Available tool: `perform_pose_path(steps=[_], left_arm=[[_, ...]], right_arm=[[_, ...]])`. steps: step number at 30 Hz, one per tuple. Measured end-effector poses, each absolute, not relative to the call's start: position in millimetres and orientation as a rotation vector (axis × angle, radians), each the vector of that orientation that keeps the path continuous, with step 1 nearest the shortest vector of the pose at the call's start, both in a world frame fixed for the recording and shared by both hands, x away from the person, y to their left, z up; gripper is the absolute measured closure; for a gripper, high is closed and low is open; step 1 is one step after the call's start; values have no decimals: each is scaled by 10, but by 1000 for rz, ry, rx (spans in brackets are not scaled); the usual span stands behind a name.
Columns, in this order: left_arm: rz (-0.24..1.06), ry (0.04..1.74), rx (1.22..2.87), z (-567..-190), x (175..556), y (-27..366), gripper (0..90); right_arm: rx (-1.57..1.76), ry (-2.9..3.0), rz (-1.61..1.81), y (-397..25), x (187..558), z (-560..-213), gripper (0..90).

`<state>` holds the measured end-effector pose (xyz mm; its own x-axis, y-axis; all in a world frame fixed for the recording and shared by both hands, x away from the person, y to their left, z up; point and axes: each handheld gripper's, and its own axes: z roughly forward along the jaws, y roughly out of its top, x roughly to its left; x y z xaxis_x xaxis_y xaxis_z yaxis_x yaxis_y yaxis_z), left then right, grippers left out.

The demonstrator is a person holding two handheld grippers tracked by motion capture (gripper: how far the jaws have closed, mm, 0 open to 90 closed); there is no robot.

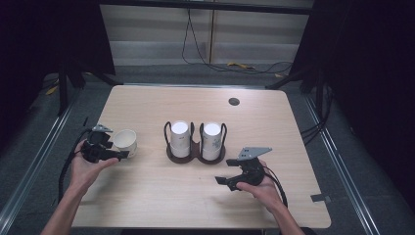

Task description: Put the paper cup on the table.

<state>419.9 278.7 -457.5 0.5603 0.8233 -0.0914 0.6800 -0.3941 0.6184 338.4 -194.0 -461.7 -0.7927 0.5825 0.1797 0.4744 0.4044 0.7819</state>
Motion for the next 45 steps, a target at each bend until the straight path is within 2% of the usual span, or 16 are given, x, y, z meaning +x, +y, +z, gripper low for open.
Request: perform_pose_path(steps=[9,22,29,34,41,45], left_arm=[[363,1151,2134,-4578,3929,2836,259],[373,1016,2079,-4633,3579,2642,229],[340,978,2068,-4670,3409,2525,189],[376,981,2007,-4690,3259,2398,177],[347,927,1973,-4735,3157,2193,177],[253,936,1948,-4811,3144,2090,177]], right_arm=[[978,2512,1349,-1952,3379,-4609,210],[1031,2450,1352,-1957,3316,-4561,227],[1086,2382,1356,-2018,3242,-4520,228],[1107,2355,1350,-2014,3198,-4521,227],[1141,2328,1314,-1962,3125,-4572,226],[1155,2301,1304,-1910,3046,-4602,225]])
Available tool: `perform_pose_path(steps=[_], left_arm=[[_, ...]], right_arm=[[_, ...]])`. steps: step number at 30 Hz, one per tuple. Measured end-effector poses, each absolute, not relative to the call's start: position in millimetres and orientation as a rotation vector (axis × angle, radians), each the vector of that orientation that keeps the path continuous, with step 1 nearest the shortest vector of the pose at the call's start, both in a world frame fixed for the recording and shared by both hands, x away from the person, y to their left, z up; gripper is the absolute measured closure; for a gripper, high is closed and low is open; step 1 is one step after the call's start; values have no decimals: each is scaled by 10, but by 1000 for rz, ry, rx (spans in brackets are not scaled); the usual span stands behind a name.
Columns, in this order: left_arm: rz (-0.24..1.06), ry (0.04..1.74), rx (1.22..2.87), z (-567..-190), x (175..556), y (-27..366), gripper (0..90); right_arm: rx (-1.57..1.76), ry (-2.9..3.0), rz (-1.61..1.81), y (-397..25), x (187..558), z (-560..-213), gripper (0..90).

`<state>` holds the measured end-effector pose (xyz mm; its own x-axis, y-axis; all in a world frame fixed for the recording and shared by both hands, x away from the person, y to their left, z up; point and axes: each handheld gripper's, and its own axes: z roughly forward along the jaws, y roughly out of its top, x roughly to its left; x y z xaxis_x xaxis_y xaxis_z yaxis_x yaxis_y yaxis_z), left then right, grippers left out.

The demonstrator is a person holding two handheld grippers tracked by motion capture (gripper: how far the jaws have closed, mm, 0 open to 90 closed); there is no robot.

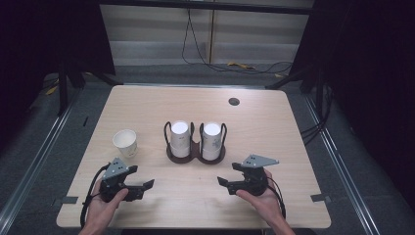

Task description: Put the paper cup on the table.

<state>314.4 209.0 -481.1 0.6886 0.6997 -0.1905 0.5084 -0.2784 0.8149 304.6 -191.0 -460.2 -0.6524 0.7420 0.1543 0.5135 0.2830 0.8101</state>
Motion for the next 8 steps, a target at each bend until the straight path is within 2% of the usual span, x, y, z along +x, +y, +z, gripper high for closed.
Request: perform_pose_path(steps=[8], left_arm=[[240,911,1977,-4901,3147,1995,179]], right_arm=[[1149,2323,1242,-1797,3009,-4727,212]])
